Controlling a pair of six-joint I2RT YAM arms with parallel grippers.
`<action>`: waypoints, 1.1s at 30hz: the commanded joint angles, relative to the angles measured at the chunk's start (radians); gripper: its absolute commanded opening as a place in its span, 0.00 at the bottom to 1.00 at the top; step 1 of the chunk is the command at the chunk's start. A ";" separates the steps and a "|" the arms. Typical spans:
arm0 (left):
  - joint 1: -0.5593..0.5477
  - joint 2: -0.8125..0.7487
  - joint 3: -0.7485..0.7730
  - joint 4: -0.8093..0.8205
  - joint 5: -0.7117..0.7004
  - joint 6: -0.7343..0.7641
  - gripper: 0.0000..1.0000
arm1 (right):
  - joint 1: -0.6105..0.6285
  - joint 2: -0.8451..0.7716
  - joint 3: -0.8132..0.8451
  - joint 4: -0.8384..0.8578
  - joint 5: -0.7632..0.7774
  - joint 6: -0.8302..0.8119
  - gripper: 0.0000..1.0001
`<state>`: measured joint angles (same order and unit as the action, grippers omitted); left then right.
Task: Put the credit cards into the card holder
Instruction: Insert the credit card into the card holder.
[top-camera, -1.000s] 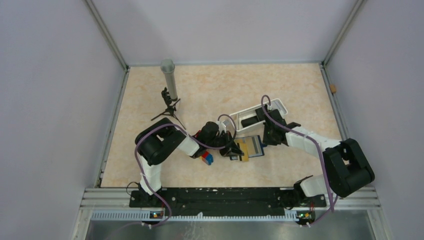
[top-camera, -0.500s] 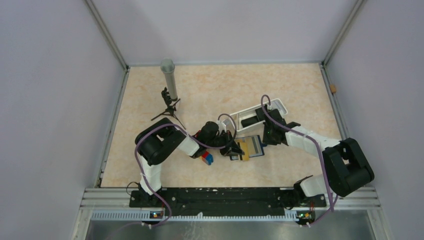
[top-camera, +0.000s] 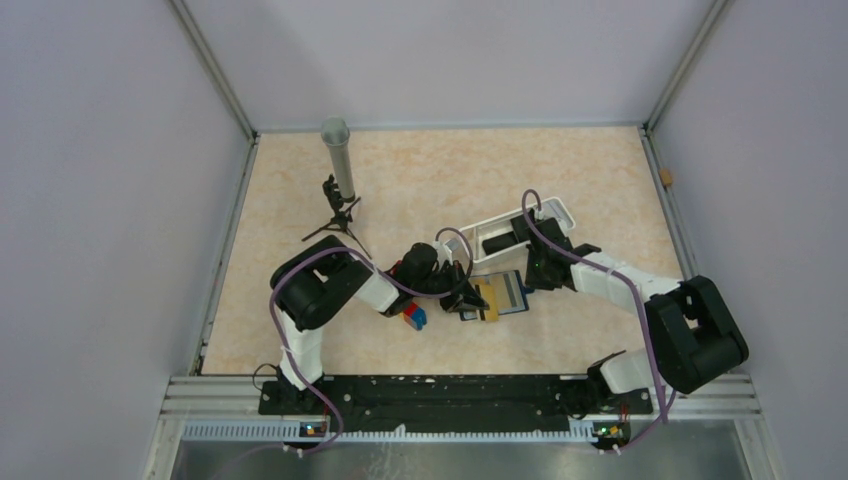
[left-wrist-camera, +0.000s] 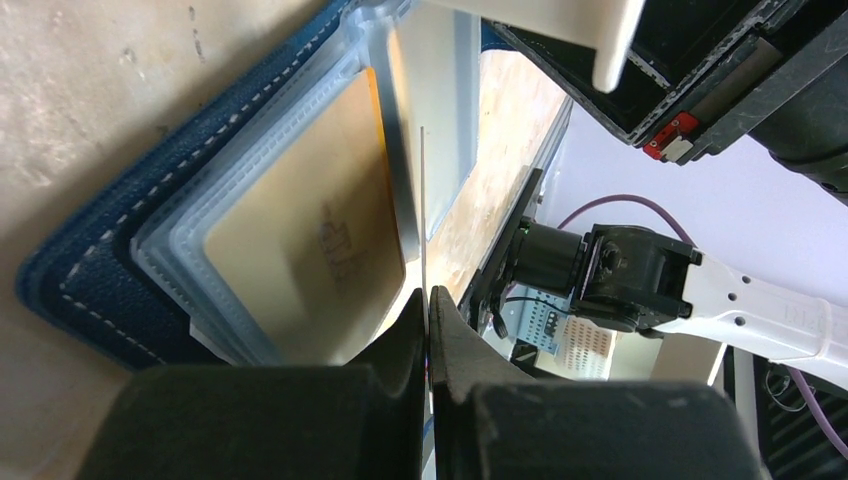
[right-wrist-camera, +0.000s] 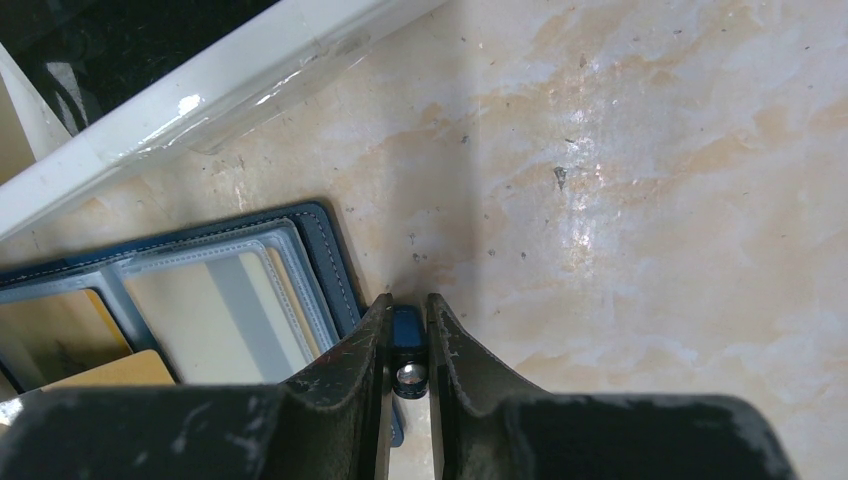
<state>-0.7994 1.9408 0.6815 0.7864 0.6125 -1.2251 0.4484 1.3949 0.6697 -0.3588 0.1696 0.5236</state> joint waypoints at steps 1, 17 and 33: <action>0.002 0.028 0.019 0.027 0.003 -0.003 0.00 | -0.005 0.039 -0.022 -0.049 0.030 -0.008 0.06; 0.001 0.042 0.037 0.015 0.000 -0.005 0.00 | -0.005 0.041 -0.024 -0.049 0.033 -0.007 0.06; 0.019 0.094 0.036 0.107 -0.006 -0.060 0.00 | -0.004 0.040 -0.021 -0.068 0.044 -0.007 0.06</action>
<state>-0.7902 2.0094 0.7052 0.8307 0.6224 -1.2694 0.4484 1.3949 0.6701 -0.3588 0.1726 0.5240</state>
